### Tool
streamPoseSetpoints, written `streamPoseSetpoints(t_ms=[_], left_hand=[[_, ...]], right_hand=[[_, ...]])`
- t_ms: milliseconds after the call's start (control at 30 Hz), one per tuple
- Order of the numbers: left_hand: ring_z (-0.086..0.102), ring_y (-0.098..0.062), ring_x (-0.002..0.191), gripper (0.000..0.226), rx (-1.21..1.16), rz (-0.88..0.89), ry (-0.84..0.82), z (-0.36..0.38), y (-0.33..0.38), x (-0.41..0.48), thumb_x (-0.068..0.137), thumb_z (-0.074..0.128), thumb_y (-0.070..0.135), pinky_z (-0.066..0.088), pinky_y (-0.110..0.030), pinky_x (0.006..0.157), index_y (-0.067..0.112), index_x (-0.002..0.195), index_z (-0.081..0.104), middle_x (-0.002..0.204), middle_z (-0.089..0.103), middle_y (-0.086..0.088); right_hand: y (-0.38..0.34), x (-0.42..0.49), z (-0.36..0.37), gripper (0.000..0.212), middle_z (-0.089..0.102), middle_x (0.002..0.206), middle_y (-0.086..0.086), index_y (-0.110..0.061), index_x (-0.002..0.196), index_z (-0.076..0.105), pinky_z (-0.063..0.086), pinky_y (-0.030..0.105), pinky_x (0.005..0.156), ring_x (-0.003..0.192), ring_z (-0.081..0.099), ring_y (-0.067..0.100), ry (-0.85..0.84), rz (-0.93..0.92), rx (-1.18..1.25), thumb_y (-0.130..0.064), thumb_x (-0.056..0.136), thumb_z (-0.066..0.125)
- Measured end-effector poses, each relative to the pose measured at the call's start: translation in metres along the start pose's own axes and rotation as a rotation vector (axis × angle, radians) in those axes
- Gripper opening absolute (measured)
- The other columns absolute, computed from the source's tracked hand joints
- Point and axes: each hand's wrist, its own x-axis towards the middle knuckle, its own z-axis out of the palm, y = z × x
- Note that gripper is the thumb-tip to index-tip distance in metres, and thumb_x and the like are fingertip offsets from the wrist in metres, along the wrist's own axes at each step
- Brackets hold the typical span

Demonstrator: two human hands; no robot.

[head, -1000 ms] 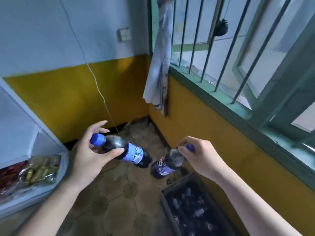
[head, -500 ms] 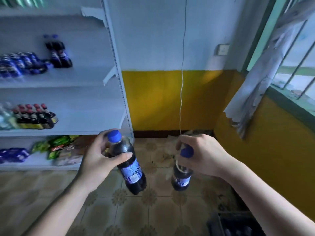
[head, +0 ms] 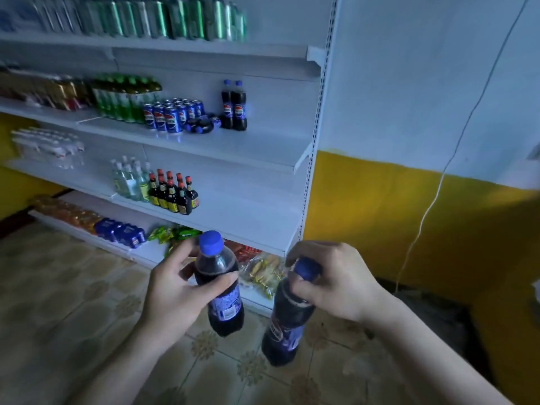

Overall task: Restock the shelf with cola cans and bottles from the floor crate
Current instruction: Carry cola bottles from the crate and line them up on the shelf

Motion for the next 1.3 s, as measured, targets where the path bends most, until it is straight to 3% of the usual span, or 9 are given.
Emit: streamPoseSetpoints(t_ms=[100, 267, 367, 567, 667, 800, 967, 1167, 1300], left_hand=[[0.071, -0.018, 0.096, 0.051, 0.044, 0.022, 0.051, -0.007, -0.012, 0.04, 0.058, 0.084, 0.042, 0.06, -0.039, 0.086, 0.025, 0.105, 0.071, 0.101, 0.076, 0.0], [0.071, -0.015, 0.096, 0.047, 0.08, 0.048, 0.083, -0.006, -0.03, 0.125, 0.062, 0.085, 0.04, 0.057, -0.021, 0.081, 0.025, 0.104, 0.071, 0.1, 0.075, 0.003], [0.071, -0.017, 0.097, 0.043, 0.123, 0.04, 0.107, 0.0, -0.041, 0.188, 0.067, 0.093, 0.027, 0.058, -0.027, 0.08, 0.026, 0.104, 0.071, 0.1, 0.075, 0.003], [0.07, -0.011, 0.091, 0.04, 0.129, 0.082, 0.255, 0.02, -0.054, 0.294, 0.069, 0.092, 0.013, 0.053, -0.015, 0.074, 0.021, 0.102, 0.07, 0.095, 0.073, 0.007], [0.07, -0.009, 0.091, 0.039, 0.101, 0.103, 0.281, 0.027, -0.051, 0.336, 0.071, 0.09, 0.015, 0.055, -0.019, 0.077, 0.018, 0.104, 0.069, 0.096, 0.073, 0.006], [0.069, -0.009, 0.093, 0.043, 0.131, 0.136, 0.245, 0.032, -0.053, 0.391, 0.071, 0.09, 0.033, 0.057, -0.031, 0.081, 0.028, 0.107, 0.068, 0.099, 0.072, 0.01], [0.064, 0.006, 0.088, 0.044, 0.125, 0.165, 0.24, 0.036, -0.065, 0.454, 0.072, 0.088, 0.02, 0.048, -0.006, 0.066, 0.022, 0.111, 0.067, 0.09, 0.069, 0.016], [0.065, 0.007, 0.087, 0.043, 0.063, 0.205, 0.136, 0.031, -0.1, 0.543, 0.073, 0.089, 0.015, 0.049, -0.005, 0.068, 0.02, 0.109, 0.067, 0.089, 0.07, 0.026], [0.068, 0.0, 0.089, 0.043, 0.058, 0.223, 0.071, 0.027, -0.119, 0.603, 0.07, 0.091, 0.022, 0.054, -0.015, 0.073, 0.023, 0.106, 0.067, 0.093, 0.073, 0.019]], right_hand=[[0.011, 0.053, 0.008, 0.023, 0.064, 0.071, -0.013, -0.033, 0.093, 0.064, 0.05, 0.029, 0.058, 0.067, 0.058, 0.013, -0.001, -0.043, 0.038, -0.042, 0.071, 0.059], [0.041, 0.146, 0.019, 0.023, 0.06, 0.067, -0.009, -0.035, 0.094, 0.062, 0.047, 0.028, 0.055, 0.066, 0.055, 0.016, -0.023, -0.135, 0.127, -0.035, 0.072, 0.07], [0.064, 0.208, 0.02, 0.025, 0.059, 0.068, -0.009, -0.034, 0.094, 0.062, 0.045, 0.026, 0.056, 0.067, 0.054, 0.016, -0.034, -0.178, 0.15, -0.033, 0.072, 0.073], [0.104, 0.323, 0.017, 0.022, 0.051, 0.066, -0.02, -0.032, 0.093, 0.064, 0.04, 0.017, 0.058, 0.064, 0.052, 0.006, 0.01, -0.279, 0.129, -0.039, 0.072, 0.066], [0.119, 0.369, 0.012, 0.022, 0.055, 0.071, -0.017, -0.03, 0.095, 0.065, 0.048, 0.03, 0.063, 0.067, 0.052, 0.01, 0.01, -0.277, 0.122, -0.04, 0.076, 0.063], [0.141, 0.425, 0.003, 0.015, 0.065, 0.073, -0.007, -0.026, 0.097, 0.067, 0.049, 0.03, 0.067, 0.068, 0.056, 0.014, 0.055, -0.263, 0.18, -0.029, 0.082, 0.064], [0.152, 0.485, -0.004, 0.012, 0.062, 0.066, -0.01, -0.021, 0.096, 0.069, 0.044, 0.018, 0.064, 0.063, 0.055, 0.011, 0.127, -0.209, 0.25, -0.016, 0.085, 0.07], [0.168, 0.552, 0.0, 0.01, 0.061, 0.062, -0.005, -0.023, 0.093, 0.068, 0.045, 0.022, 0.061, 0.061, 0.057, 0.016, 0.184, -0.116, 0.235, -0.016, 0.086, 0.068], [0.179, 0.596, 0.008, 0.009, 0.06, 0.065, 0.001, -0.024, 0.095, 0.068, 0.044, 0.028, 0.063, 0.06, 0.051, 0.013, 0.17, -0.081, 0.134, -0.021, 0.087, 0.067]])
